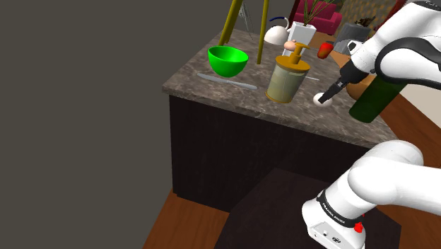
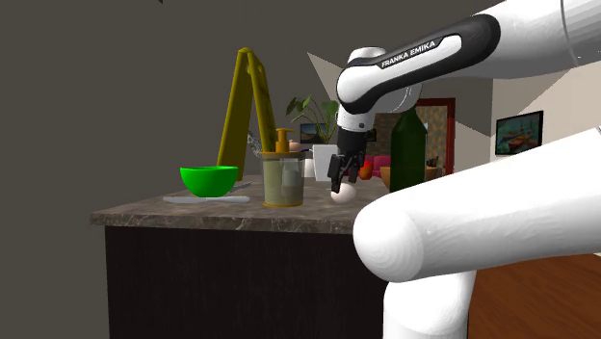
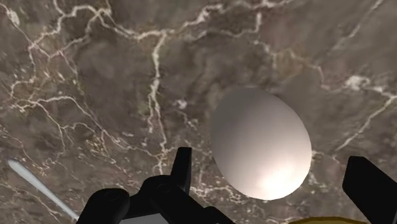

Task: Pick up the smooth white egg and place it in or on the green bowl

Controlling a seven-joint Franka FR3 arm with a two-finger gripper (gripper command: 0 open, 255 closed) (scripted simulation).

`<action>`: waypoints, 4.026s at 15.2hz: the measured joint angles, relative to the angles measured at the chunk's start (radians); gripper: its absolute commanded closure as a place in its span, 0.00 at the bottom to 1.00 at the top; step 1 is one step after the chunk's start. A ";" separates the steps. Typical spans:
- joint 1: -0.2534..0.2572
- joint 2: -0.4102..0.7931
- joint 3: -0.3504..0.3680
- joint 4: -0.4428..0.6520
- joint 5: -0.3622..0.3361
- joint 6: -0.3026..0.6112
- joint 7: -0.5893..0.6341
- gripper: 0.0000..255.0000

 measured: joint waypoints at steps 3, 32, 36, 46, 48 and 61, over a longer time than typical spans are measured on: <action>-0.007 0.017 -0.023 -0.027 -0.020 0.045 -0.001 0.00; 0.024 0.036 0.017 0.088 0.025 -0.048 -0.006 1.00; 0.033 0.048 0.029 0.144 0.040 -0.090 -0.014 1.00; 0.058 0.091 0.067 0.296 0.081 -0.197 -0.023 1.00; 0.063 0.100 0.076 0.326 0.089 -0.219 -0.023 1.00; 0.131 0.318 0.150 0.502 0.159 -0.197 0.064 1.00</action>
